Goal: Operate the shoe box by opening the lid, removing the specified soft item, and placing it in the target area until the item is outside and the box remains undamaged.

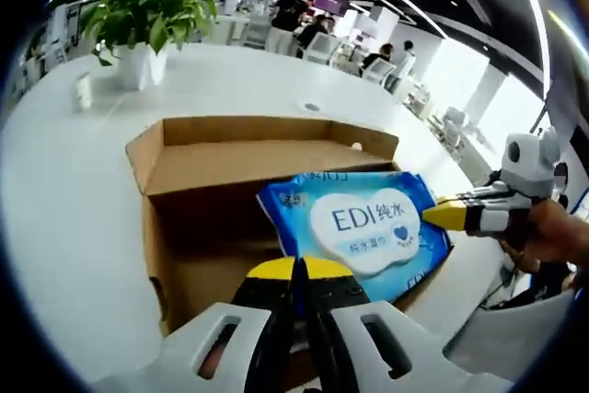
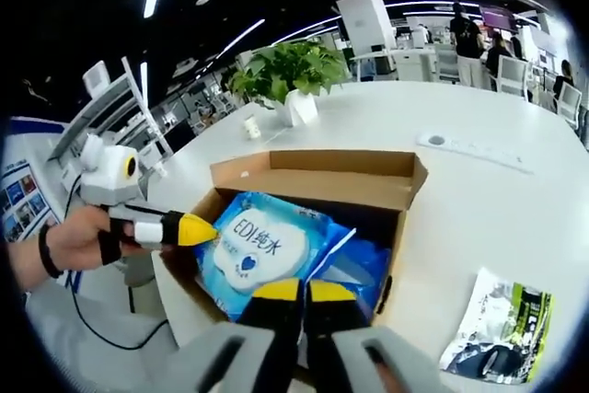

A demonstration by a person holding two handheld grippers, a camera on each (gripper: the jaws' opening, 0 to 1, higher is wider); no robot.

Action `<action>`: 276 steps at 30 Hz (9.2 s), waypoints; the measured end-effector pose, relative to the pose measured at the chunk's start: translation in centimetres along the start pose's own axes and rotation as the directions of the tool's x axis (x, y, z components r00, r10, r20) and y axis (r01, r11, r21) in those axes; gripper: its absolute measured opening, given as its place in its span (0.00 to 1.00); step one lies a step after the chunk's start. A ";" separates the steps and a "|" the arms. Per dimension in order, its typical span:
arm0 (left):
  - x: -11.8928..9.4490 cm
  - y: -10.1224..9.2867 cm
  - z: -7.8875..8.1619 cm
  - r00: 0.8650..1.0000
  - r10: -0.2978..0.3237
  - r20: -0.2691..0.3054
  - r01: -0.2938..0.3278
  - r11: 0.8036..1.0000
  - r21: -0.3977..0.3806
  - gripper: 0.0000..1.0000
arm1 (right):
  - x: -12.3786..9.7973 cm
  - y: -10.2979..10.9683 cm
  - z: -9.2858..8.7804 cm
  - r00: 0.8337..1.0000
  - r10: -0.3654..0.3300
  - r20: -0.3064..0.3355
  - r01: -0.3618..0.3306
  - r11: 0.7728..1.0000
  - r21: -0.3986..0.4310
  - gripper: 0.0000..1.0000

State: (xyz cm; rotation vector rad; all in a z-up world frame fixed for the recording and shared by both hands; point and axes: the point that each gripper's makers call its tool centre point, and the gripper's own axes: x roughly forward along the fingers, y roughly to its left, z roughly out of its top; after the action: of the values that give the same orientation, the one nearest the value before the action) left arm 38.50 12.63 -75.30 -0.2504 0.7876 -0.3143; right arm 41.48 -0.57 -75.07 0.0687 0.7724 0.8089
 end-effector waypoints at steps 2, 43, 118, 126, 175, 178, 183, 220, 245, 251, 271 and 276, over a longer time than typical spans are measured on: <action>-0.2 -0.2 0.1 1.000 -0.004 0.003 0.004 1.000 0.011 0.00 | -0.3 0.0 0.3 1.000 -0.002 0.008 0.002 1.000 0.001 0.00; 1.7 -7.4 3.9 0.996 -0.085 0.011 0.081 0.979 0.185 0.00 | -6.1 -4.9 0.1 0.991 -0.093 0.101 0.087 0.994 0.064 0.00; 11.0 -23.0 1.9 0.952 -0.259 -0.166 0.301 0.895 0.329 0.00 | -17.0 -17.9 -6.4 0.946 -0.303 0.111 0.266 0.927 0.266 0.00; 11.9 -22.5 1.9 0.953 -0.251 -0.168 0.293 0.904 0.311 0.00 | -16.1 -19.0 -5.9 0.951 -0.296 0.092 0.267 0.932 0.244 0.00; 17.6 -22.2 -0.4 0.949 -0.219 -0.225 0.277 0.922 0.270 0.00 | -13.0 -24.4 -7.7 0.959 -0.285 -0.008 0.279 0.933 0.226 0.00; 17.7 -22.2 -0.4 0.950 -0.210 -0.230 0.272 0.919 0.286 0.00 | -12.8 -24.6 -7.8 0.959 -0.285 -0.011 0.280 0.933 0.227 0.00; 18.1 -22.1 -0.4 0.951 -0.200 -0.235 0.267 0.914 0.305 0.00 | -12.6 -24.9 -7.9 0.959 -0.284 -0.017 0.280 0.933 0.227 0.00; 17.1 -22.3 -1.7 0.939 -0.150 -0.309 0.260 0.898 0.355 0.01 | -12.3 -25.8 -8.4 0.951 -0.309 -0.022 0.304 0.916 0.261 0.00; 12.4 -21.8 1.5 0.956 -0.194 -0.222 0.263 0.901 0.346 0.09 | -15.1 -24.7 -7.1 0.923 -0.383 0.025 0.363 0.892 0.271 0.08; 11.3 -21.1 2.3 0.956 -0.231 -0.183 0.281 0.903 0.325 0.10 | -15.3 -23.5 -6.8 0.935 -0.352 0.041 0.330 0.907 0.261 0.10; 7.2 -17.7 2.6 0.967 -0.231 -0.108 0.254 0.915 0.314 0.16 | -16.4 -20.0 -6.9 0.944 -0.323 0.065 0.303 0.928 0.216 0.19; 6.0 -16.2 2.4 0.973 -0.215 -0.089 0.232 0.923 0.307 0.19 | -15.9 -18.8 -6.6 0.951 -0.300 0.074 0.281 0.939 0.201 0.21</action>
State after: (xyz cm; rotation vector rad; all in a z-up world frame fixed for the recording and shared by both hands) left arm 41.27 -4.34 -72.15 -0.0283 0.7503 -0.6600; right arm 42.00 -26.01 -76.71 0.1607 0.7384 0.4458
